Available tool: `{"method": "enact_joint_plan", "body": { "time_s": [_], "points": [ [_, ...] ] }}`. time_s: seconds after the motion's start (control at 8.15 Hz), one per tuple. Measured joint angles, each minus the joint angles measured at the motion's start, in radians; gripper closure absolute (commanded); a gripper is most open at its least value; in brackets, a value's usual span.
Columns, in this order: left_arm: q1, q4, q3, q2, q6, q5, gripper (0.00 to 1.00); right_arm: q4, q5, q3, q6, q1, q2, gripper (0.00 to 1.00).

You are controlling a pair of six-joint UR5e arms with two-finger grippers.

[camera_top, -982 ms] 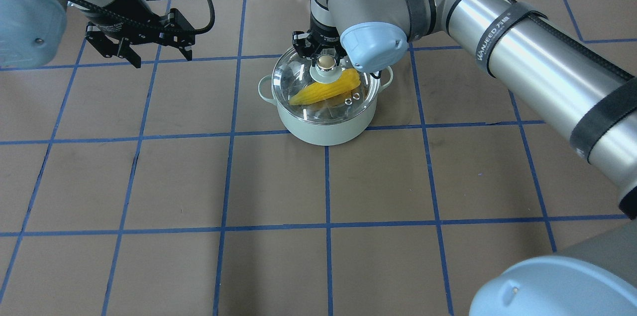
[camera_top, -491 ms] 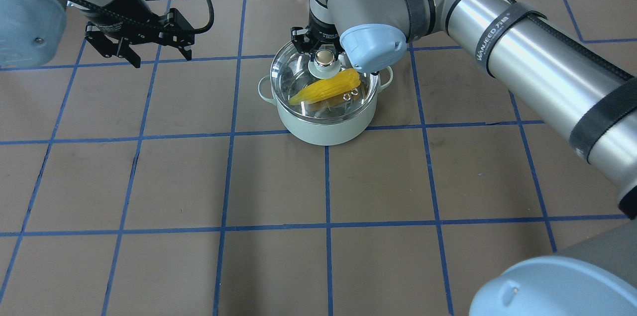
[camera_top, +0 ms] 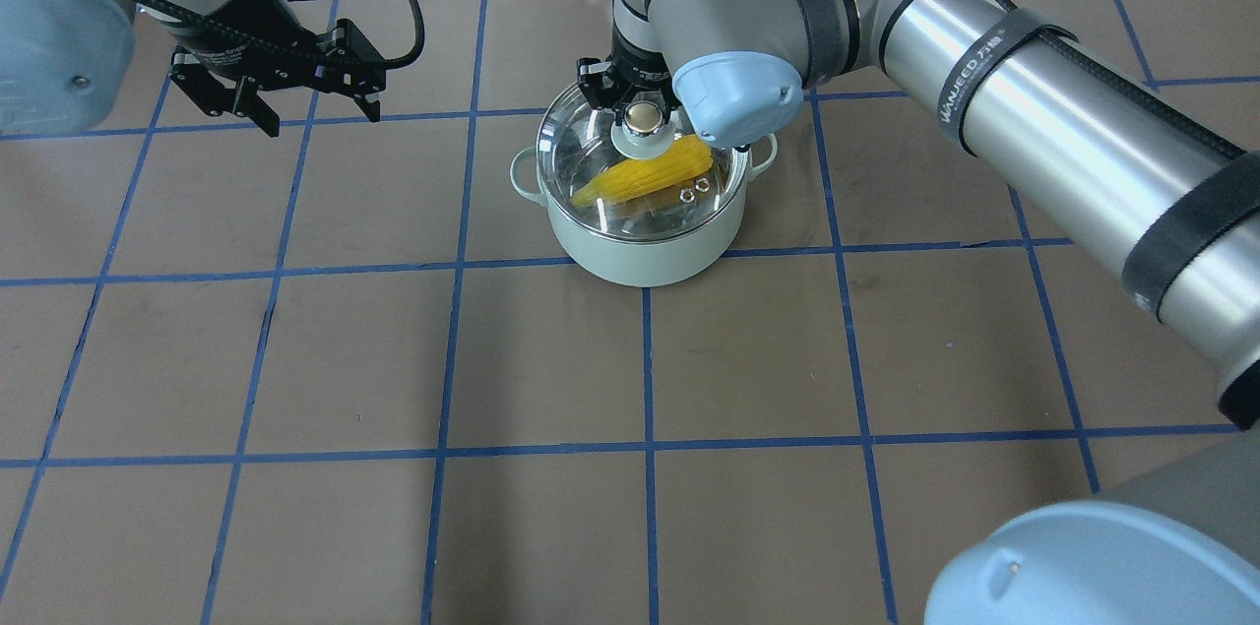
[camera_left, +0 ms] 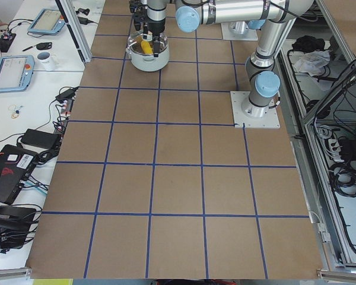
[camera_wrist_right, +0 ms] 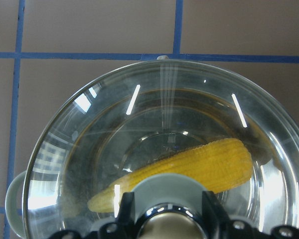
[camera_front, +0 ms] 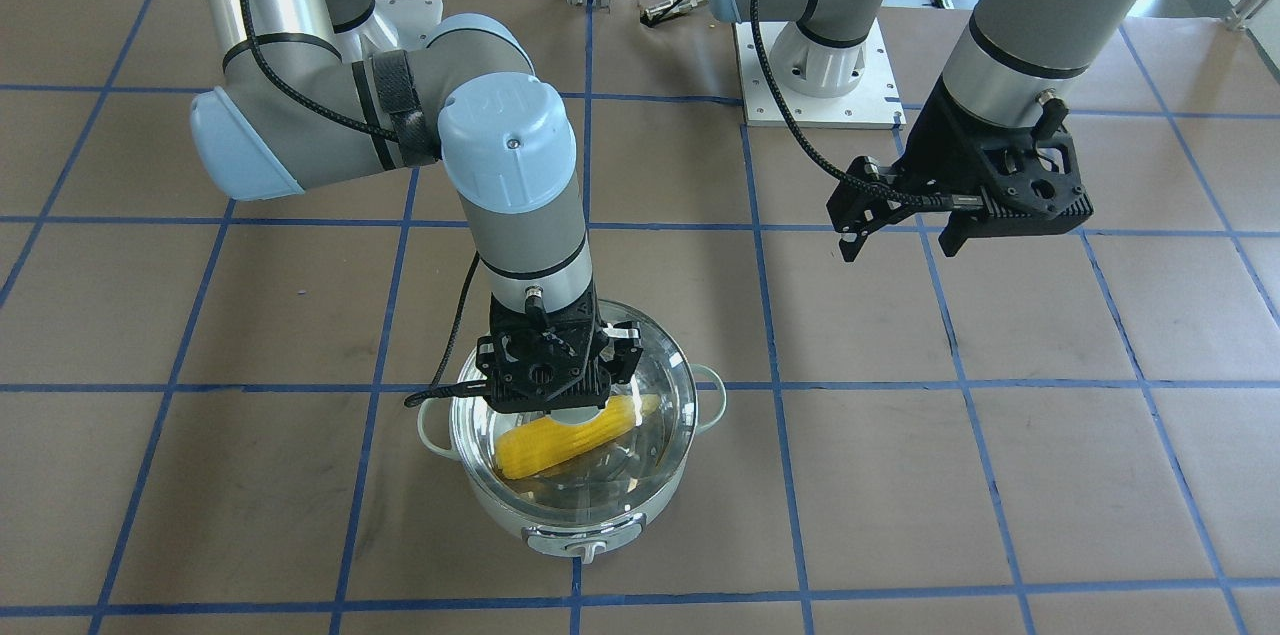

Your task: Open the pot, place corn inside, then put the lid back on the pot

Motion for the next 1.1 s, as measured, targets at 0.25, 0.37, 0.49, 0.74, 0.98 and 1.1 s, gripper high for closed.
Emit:
{"method": "enact_joint_plan", "body": {
  "time_s": [0.25, 0.37, 0.49, 0.74, 0.98, 1.1],
  "points": [
    [0.000, 0.000, 0.000, 0.000, -0.001, 0.000, 0.00, -0.001, 0.000, 0.004, -0.005, 0.000, 0.000, 0.01],
    [0.000, 0.000, 0.000, -0.001, -0.001, 0.001, 0.00, 0.000, 0.000, 0.006, -0.005, 0.000, 0.000, 0.00],
    [0.000, 0.000, 0.000, -0.001, -0.001, 0.001, 0.00, 0.001, 0.001, 0.009, -0.009, -0.001, -0.003, 0.00],
    [0.000, 0.000, 0.000, -0.001, -0.001, 0.001, 0.00, 0.004, 0.001, 0.009, -0.024, -0.005, -0.017, 0.00],
    [0.000, 0.000, -0.001, -0.001, -0.002, 0.002, 0.00, 0.013, 0.002, 0.009, -0.030, -0.014, -0.045, 0.00],
    [0.000, 0.000, -0.001, -0.001, -0.002, 0.002, 0.00, 0.014, 0.003, 0.010, -0.030, -0.015, -0.049, 0.00]
  ]
}}
